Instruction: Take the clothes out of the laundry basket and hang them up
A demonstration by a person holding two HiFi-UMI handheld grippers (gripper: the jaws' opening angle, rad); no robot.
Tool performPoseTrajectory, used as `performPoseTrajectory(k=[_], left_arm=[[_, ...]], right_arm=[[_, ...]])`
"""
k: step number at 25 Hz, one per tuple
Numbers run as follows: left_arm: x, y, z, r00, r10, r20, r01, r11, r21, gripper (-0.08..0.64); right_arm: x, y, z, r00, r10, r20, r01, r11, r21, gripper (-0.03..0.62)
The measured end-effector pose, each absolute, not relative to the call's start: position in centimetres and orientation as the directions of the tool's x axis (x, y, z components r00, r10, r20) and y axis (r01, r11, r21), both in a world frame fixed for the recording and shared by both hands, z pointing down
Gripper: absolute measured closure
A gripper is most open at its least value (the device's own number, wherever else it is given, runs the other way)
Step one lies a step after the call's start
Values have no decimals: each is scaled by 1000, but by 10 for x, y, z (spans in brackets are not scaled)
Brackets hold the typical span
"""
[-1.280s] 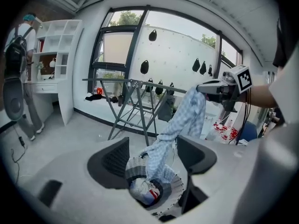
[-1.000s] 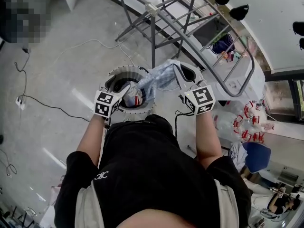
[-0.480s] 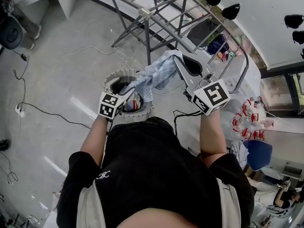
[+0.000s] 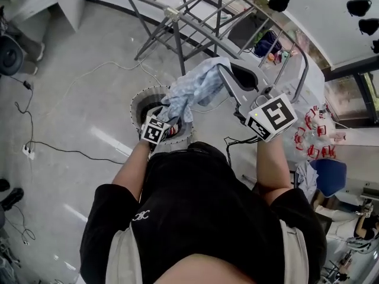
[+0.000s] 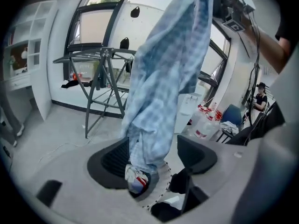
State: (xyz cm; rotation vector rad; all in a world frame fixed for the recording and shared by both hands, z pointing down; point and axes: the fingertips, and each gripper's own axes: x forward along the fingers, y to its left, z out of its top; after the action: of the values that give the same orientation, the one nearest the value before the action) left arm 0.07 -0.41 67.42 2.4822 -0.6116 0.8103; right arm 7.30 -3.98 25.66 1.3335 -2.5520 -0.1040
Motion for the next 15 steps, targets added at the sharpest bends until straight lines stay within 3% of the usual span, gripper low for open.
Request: performPoseTrajectory(k=[4, 12, 14, 15], left_arm=[[23, 2, 691, 750, -212, 627, -518, -778, 356, 215], [76, -22, 689, 781, -211, 587, -481, -803, 352, 202], [86, -26, 689, 787, -209, 580, -470, -812, 346, 261], [90, -27, 688, 789, -215, 576, -469, -816, 337, 331]], right_arm=[[78, -36, 250, -521, -830, 199, -812, 554, 186, 551], [90, -26, 241, -463, -861, 209, -839, 502, 209, 551], [97, -22, 238, -447, -869, 212, -846, 488, 214, 551], [101, -20, 235, -438, -874, 211, -852, 479, 214, 551]])
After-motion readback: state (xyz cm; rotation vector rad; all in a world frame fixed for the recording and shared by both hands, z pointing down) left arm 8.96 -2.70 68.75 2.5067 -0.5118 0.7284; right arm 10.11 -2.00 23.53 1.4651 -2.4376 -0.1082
